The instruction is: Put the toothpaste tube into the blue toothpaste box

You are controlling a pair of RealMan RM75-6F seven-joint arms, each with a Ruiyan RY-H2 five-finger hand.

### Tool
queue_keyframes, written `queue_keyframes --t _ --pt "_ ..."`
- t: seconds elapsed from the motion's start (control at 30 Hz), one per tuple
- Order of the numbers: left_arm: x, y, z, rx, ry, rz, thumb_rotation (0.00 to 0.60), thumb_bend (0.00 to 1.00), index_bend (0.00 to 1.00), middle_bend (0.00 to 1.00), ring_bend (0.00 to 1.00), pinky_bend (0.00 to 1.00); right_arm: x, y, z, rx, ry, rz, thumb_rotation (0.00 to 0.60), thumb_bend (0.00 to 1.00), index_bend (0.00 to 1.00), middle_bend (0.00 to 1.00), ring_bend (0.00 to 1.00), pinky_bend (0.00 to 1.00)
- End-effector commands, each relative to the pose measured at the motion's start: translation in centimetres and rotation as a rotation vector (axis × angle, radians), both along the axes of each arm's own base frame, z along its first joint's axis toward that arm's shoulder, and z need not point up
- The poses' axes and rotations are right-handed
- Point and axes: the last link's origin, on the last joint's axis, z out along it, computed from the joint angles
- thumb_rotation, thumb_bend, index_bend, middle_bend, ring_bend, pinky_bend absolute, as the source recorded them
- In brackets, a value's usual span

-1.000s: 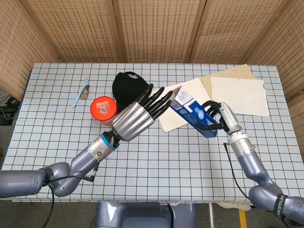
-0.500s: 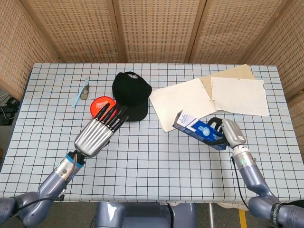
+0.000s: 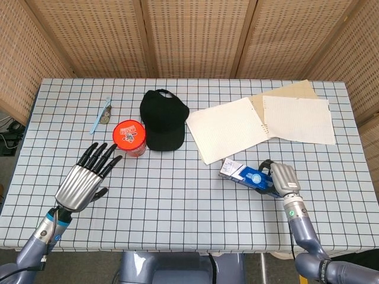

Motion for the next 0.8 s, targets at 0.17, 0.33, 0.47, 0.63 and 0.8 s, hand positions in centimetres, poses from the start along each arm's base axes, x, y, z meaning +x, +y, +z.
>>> queue_keyframes --t 0.17,0.33,0.47,0.63,0.8 --pt "-3.2 -0.8 0.2 0.006 -0.021 0.068 0.6 0.0 0.15 0.0 0.0 0.07 -1.3 1.3 -1.0 0.058 0.136 -0.03 0.6 0.17 0.19 0.0 0.0 0.02" --pt "-5.7 -2.3 0.0 0.03 -0.054 0.131 0.6 0.0 0.15 0.0 0.0 0.07 -1.9 2.9 0.6 -0.003 0.175 -0.014 0.6 0.17 0.15 0.0 0.0 0.01" --pt "-7.3 -3.7 0.1 0.044 -0.094 0.176 0.6 0.0 0.15 0.0 0.0 0.07 -2.7 4.9 2.5 -0.059 0.203 0.024 0.6 0.17 0.13 0.0 0.0 0.01" --pt "-9.3 -5.6 0.0 0.077 -0.115 0.253 0.6 0.0 0.14 0.0 0.0 0.03 -3.9 7.9 5.2 -0.159 0.285 0.134 0.6 0.17 0.13 0.0 0.0 0.0" --pt "-11.5 -7.3 0.0 0.088 -0.119 0.322 0.6 0.0 0.1 0.0 0.0 0.0 -5.7 10.1 6.8 -0.231 0.36 0.186 0.6 0.17 0.12 0.0 0.0 0.0"
